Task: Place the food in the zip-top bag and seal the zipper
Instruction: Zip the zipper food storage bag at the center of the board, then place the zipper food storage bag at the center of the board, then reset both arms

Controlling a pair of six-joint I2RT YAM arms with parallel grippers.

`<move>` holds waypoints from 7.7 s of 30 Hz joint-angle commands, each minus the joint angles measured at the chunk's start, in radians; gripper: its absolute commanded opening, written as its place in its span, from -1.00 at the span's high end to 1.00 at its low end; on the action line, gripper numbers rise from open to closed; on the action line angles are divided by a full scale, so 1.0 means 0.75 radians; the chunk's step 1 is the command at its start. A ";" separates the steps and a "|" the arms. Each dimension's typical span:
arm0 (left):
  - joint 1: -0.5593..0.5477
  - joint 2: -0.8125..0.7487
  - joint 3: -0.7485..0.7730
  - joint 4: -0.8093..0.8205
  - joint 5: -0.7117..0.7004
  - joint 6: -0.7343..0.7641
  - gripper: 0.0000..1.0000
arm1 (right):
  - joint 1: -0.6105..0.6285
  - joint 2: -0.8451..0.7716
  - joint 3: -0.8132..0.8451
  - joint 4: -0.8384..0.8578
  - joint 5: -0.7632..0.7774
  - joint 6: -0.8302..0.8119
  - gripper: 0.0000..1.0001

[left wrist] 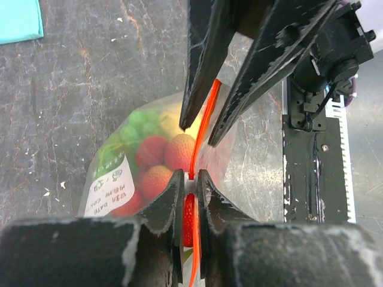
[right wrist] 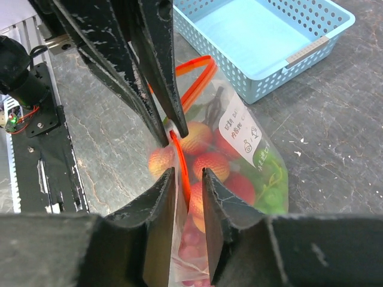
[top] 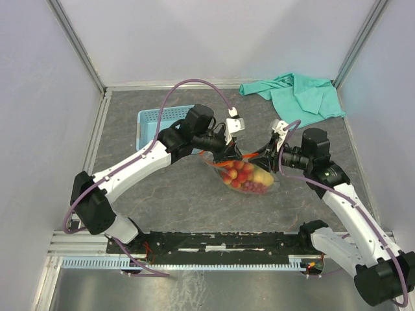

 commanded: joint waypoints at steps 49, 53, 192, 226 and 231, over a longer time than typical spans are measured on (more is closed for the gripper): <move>0.206 -0.331 -0.231 -0.247 -0.574 -0.039 0.95 | -0.013 -0.279 -0.007 -0.034 1.099 0.055 0.96; 0.211 -0.294 -0.204 -0.235 -0.610 -0.033 0.95 | -0.015 -0.283 -0.046 0.067 1.138 0.083 0.96; 0.212 -1.872 -0.865 -0.512 -1.803 -1.163 -1.00 | 0.033 -1.179 0.076 -0.957 1.765 0.496 -0.98; 0.213 -1.866 -0.869 -0.477 -1.730 -1.124 -0.99 | 0.033 -1.178 0.076 -0.957 1.765 0.496 -0.98; 0.213 -1.843 -0.860 -0.469 -1.707 -1.107 -0.99 | 0.033 -1.180 0.076 -0.955 1.763 0.494 -0.98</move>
